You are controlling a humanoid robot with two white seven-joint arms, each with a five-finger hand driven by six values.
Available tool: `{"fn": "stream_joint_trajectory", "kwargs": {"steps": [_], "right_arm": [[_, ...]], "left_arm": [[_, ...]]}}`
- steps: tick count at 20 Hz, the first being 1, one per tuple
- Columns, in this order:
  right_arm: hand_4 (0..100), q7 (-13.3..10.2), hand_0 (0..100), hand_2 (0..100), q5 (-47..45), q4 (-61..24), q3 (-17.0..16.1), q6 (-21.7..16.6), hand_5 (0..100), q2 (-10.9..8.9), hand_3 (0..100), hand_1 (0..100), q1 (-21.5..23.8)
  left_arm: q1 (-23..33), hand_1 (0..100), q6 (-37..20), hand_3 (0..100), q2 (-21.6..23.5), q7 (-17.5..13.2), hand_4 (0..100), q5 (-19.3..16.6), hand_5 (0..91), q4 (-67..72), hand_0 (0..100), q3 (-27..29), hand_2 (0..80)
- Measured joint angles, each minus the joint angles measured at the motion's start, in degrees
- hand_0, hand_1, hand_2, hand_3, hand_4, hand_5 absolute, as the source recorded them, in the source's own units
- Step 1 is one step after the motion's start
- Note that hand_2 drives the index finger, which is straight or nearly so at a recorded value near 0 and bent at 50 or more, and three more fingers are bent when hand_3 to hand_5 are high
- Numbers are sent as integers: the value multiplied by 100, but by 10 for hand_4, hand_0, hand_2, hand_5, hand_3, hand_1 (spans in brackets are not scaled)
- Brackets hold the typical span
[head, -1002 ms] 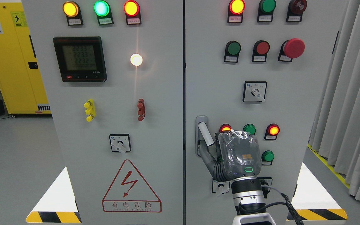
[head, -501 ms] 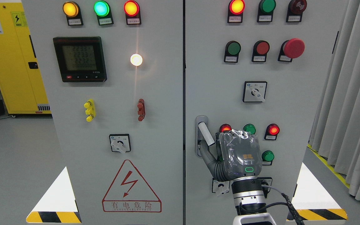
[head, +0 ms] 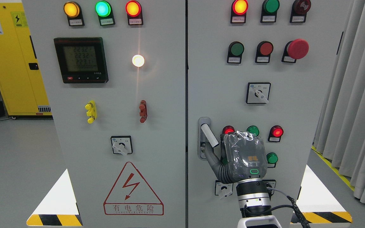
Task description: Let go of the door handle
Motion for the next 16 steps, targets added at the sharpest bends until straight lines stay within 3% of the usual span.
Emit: {"fn": "stream_joint_trajectory", "kwargs": {"steps": [16], "right_arm": [[998, 2, 554, 956, -8, -20, -81, -9, 1000, 0, 1000, 370, -10]], "left_arm": [[0, 556, 9, 0, 0, 0, 0, 0, 0, 0, 120, 0, 0]]}}
